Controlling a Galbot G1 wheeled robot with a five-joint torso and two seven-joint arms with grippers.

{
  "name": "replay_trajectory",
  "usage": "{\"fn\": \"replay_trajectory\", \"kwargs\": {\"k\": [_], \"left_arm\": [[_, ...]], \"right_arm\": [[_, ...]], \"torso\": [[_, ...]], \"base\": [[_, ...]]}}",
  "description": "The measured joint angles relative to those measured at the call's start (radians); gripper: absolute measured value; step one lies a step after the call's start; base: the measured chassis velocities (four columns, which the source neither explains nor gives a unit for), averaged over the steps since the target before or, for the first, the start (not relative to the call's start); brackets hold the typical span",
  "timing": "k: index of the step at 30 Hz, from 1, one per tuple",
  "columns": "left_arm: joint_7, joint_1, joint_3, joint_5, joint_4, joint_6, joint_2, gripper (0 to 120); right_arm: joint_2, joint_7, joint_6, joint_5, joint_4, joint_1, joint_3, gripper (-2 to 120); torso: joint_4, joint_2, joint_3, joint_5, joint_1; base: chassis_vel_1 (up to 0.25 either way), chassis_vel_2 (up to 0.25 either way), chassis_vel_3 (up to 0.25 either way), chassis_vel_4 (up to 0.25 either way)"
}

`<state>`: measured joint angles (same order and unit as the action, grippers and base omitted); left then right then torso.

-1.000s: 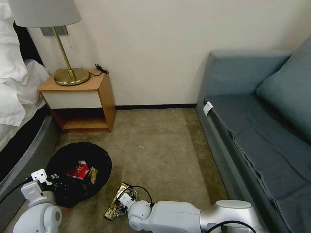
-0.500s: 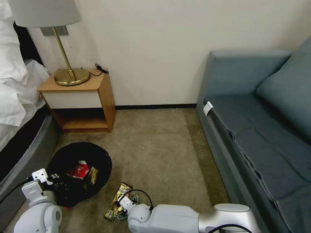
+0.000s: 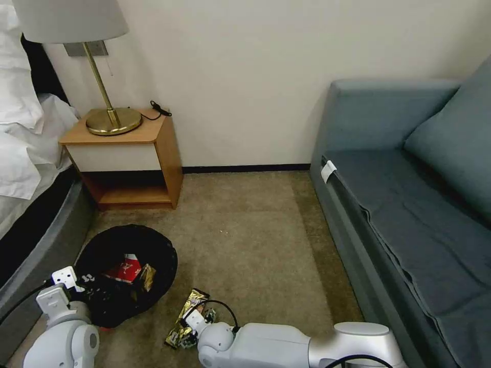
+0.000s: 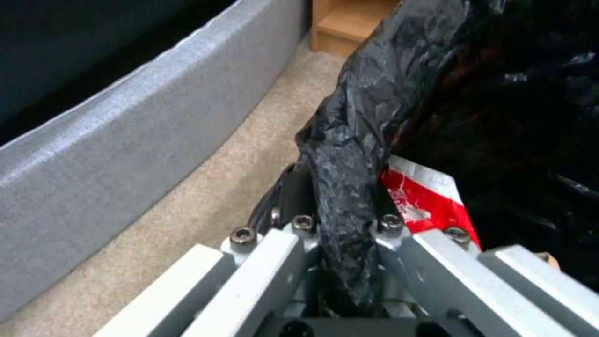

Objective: Pick up the trash bin, then pick up the garbage on the floor and place it into the trash bin.

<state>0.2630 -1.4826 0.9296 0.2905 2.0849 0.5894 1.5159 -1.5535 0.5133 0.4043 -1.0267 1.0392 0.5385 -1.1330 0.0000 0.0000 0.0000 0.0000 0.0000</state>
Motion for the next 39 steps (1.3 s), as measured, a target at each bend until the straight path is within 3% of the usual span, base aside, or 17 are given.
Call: {"fn": "replay_trajectory", "kwargs": {"k": [21,39], "left_arm": [[0.000,-0.002,-0.006,-0.018,-0.008,-0.016,0.005,2],[-0.001,-0.007,-0.009,-0.028,-0.012,-0.028,0.008,2]], "right_arm": [[-0.051,-0.053,-0.052,0.032,-0.098,-0.001,-0.004,99],[-0.058,-0.149,-0.165,0.122,-0.186,0.007,-0.001,54]], "torso": [[0.0000,0.000,0.000,0.0000,0.000],[0.0007,0.000,0.000,0.0009,0.000]], "base": [[0.000,0.000,0.000,0.000],[0.000,0.000,0.000,0.000]]}}
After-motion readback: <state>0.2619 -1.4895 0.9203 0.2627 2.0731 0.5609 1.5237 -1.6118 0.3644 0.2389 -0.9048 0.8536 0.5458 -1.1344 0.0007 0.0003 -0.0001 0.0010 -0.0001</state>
